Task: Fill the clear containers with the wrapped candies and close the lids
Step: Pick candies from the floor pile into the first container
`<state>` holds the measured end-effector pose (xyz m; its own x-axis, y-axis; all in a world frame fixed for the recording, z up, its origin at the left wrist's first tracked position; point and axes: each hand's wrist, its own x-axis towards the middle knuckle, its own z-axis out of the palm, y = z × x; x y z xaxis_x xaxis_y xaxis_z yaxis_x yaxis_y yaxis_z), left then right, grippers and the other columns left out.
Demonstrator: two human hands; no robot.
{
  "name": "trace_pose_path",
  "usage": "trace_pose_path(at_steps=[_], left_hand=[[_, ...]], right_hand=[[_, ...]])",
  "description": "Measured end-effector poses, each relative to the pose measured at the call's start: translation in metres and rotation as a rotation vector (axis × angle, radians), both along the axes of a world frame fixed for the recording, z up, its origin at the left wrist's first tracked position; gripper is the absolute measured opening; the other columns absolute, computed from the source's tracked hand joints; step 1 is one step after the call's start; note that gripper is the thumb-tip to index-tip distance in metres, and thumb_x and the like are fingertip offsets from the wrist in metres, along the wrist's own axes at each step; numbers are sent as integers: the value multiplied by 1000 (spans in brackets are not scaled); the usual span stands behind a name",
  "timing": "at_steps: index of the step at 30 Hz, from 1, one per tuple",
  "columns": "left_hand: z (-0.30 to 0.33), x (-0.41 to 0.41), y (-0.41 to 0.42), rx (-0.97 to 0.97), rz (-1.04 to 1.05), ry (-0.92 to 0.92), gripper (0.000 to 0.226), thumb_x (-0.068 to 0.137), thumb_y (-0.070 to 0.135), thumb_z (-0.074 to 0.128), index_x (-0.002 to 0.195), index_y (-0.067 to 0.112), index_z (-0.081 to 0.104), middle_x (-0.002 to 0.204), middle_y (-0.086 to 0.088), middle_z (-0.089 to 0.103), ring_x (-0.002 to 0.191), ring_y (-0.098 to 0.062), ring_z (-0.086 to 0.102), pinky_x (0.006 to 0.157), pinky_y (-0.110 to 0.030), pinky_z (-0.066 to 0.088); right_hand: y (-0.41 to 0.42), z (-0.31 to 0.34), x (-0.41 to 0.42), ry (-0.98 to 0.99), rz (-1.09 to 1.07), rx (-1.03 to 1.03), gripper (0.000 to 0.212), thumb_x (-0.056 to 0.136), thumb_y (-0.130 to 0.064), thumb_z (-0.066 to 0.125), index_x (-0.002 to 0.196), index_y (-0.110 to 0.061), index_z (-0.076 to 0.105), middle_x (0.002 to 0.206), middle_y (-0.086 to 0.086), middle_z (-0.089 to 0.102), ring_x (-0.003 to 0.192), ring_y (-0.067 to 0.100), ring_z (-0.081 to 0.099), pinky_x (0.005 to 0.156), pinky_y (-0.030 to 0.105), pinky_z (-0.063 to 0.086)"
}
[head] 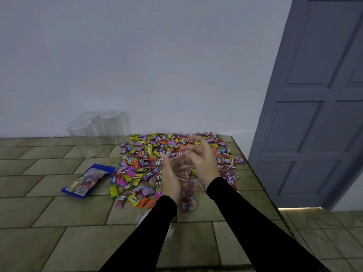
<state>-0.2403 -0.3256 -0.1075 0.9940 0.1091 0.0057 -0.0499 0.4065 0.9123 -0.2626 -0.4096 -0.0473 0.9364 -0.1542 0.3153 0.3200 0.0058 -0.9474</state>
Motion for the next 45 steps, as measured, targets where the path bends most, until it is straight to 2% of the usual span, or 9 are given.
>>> trace_pose_path(at_steps=[5, 9, 13, 19, 24, 29, 34, 40, 45], left_hand=[[2, 1, 3, 36, -45, 5, 68, 99, 58, 26, 106, 6, 69, 99, -17, 72, 91, -31, 66, 87, -45, 49], [3, 3, 9, 61, -104, 24, 54, 95, 57, 40, 97, 15, 73, 100, -14, 73, 99, -33, 67, 95, -51, 49], [15, 2, 24, 162, -139, -82, 41, 101, 41, 42, 111, 12, 69, 111, -11, 71, 109, -27, 65, 100, -47, 47], [62, -4, 30, 404, -45, -264, 17, 99, 18, 50, 100, 22, 67, 99, 10, 67, 88, 6, 60, 81, -15, 46], [93, -22, 0, 617, -83, -451, 15, 96, 17, 53, 98, 29, 63, 99, 11, 60, 88, -10, 57, 76, -23, 48], [85, -32, -42, 882, -152, -563, 24, 96, 10, 47, 116, 12, 61, 113, 1, 53, 98, -10, 50, 86, -17, 39], [41, -21, -81, 1086, -301, -383, 35, 98, 13, 44, 132, 13, 49, 130, -5, 41, 118, -20, 43, 94, -22, 35], [-20, 1, -109, 1533, -294, -214, 54, 95, 39, 48, 143, 18, 34, 150, -12, 25, 137, -33, 24, 111, -47, 22], [-51, 16, -125, 1700, -329, -279, 87, 75, 69, 10, 145, 23, 33, 156, -16, 22, 142, -34, 22, 112, -54, 17]], right_hand=[[1, 3, -2, 23, 12, 90, 21, 93, -1, 53, 114, -5, 56, 97, 15, 69, 63, 3, 66, 51, 14, 49], [1, 6, 0, 34, -47, 128, 14, 94, -7, 55, 106, -12, 59, 98, 14, 68, 74, 13, 67, 54, 19, 50], [-14, 13, 15, 24, -149, 82, 10, 93, -8, 53, 95, -14, 61, 80, 5, 66, 69, 18, 62, 60, 21, 46], [-39, 4, 24, 95, -291, 32, 14, 96, -8, 47, 91, -14, 59, 79, 5, 62, 64, 14, 56, 55, 19, 45], [-67, -24, 21, 220, -403, -94, 13, 92, -14, 47, 90, -19, 60, 78, 5, 62, 67, 17, 53, 61, 30, 42], [-95, -46, 27, 333, -437, -183, 10, 89, -12, 51, 90, -13, 61, 85, 11, 65, 69, 22, 55, 57, 28, 43], [-124, -61, 44, 425, -390, -448, 16, 91, -5, 47, 96, -11, 60, 85, 3, 60, 73, 14, 56, 58, 24, 43], [-161, -85, 82, 401, -304, -883, 25, 90, -12, 48, 110, -12, 62, 115, 11, 54, 104, 26, 55, 96, 42, 46], [-178, -100, 106, 409, -247, -1046, 33, 95, -15, 45, 128, -14, 52, 129, 13, 44, 119, 28, 46, 104, 38, 39]])
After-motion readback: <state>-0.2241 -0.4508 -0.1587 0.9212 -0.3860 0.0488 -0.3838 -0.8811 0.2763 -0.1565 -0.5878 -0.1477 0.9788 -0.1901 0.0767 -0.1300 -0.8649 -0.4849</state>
